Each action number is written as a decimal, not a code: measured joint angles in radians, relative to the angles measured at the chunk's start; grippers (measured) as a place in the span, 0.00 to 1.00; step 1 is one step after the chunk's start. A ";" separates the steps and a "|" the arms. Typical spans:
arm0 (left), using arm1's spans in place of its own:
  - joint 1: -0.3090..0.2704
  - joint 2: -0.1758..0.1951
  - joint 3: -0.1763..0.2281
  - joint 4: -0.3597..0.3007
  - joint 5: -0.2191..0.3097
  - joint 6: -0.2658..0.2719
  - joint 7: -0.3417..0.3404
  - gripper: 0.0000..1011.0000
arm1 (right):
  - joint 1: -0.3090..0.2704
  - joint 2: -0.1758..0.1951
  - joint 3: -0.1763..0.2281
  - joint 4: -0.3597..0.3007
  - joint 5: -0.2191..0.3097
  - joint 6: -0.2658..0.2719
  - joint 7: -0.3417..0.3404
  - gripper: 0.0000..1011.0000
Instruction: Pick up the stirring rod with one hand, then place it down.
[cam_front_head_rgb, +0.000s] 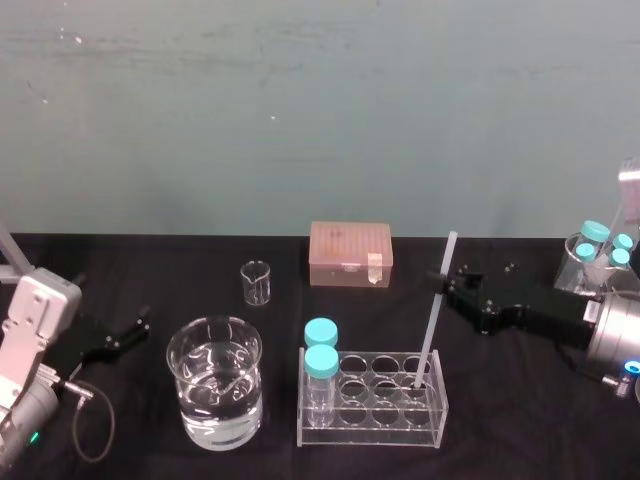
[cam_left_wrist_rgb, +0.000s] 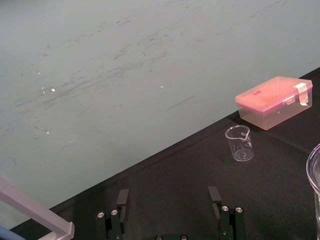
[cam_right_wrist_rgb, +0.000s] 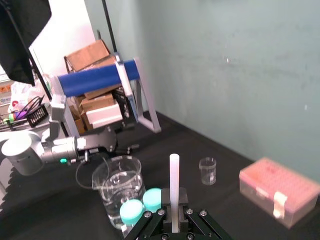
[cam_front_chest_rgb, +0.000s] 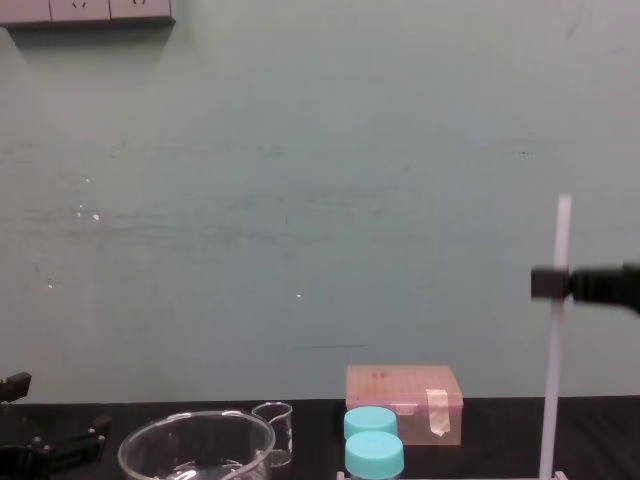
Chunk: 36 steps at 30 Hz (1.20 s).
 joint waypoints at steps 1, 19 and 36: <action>0.000 0.000 0.000 0.000 0.000 0.000 0.000 0.99 | -0.001 0.004 0.006 -0.009 0.000 -0.003 -0.001 0.07; 0.000 0.000 0.000 0.000 0.000 0.000 0.000 0.99 | 0.094 -0.057 0.038 0.011 -0.027 0.012 -0.071 0.07; 0.000 0.000 0.000 0.000 0.000 0.000 0.000 0.99 | 0.200 -0.156 -0.009 0.136 -0.134 0.031 -0.092 0.07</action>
